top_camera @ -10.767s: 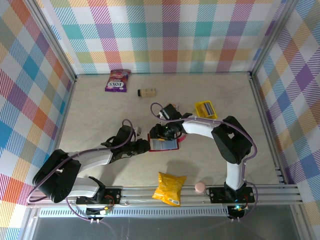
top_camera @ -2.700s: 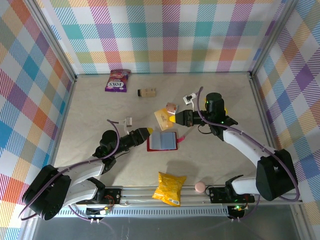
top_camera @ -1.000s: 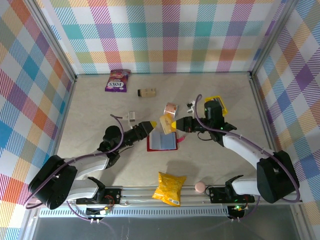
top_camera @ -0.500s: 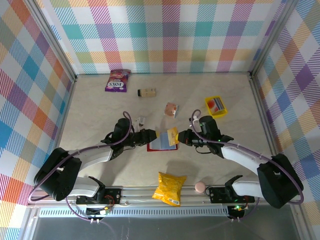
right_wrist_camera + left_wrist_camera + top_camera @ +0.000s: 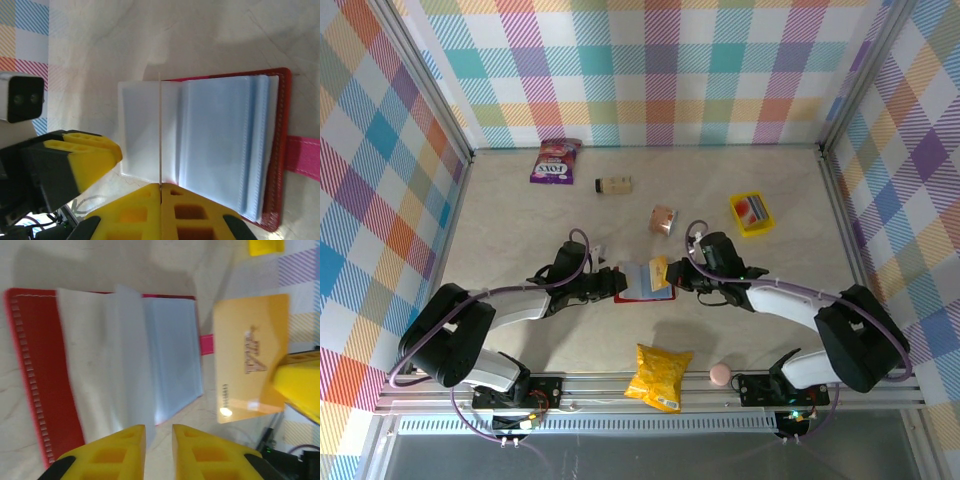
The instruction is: Put the credit cards into the card holder
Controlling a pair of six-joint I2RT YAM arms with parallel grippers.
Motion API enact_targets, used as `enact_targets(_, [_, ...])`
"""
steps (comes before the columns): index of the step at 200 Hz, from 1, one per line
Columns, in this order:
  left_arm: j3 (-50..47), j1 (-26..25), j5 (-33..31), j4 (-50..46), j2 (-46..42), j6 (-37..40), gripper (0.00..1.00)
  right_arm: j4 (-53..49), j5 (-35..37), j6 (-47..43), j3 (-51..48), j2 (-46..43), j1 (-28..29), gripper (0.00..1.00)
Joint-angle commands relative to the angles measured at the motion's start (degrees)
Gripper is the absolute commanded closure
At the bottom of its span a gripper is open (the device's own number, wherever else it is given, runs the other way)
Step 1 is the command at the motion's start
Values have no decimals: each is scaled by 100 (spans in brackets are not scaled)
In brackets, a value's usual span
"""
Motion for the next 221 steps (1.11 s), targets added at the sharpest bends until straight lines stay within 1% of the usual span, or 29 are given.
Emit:
enact_targets(1, [87, 53, -436, -587, -4, 240, 81, 193, 197, 103, 262, 310, 112, 100])
enact_targets(51, [113, 53, -506, -764, 154, 297, 82, 430, 458, 262, 415, 751, 384, 100])
enact_targets(103, [95, 52, -547, -849, 145, 343, 82, 655, 707, 359, 325, 827, 504, 100])
enact_targets(171, [104, 53, -573, -888, 233, 352, 83, 1168, 725, 491, 201, 1142, 609, 100])
enact_targets(221, [123, 45, -562, -876, 313, 352, 84, 1228, 844, 482, 91, 1121, 605, 100])
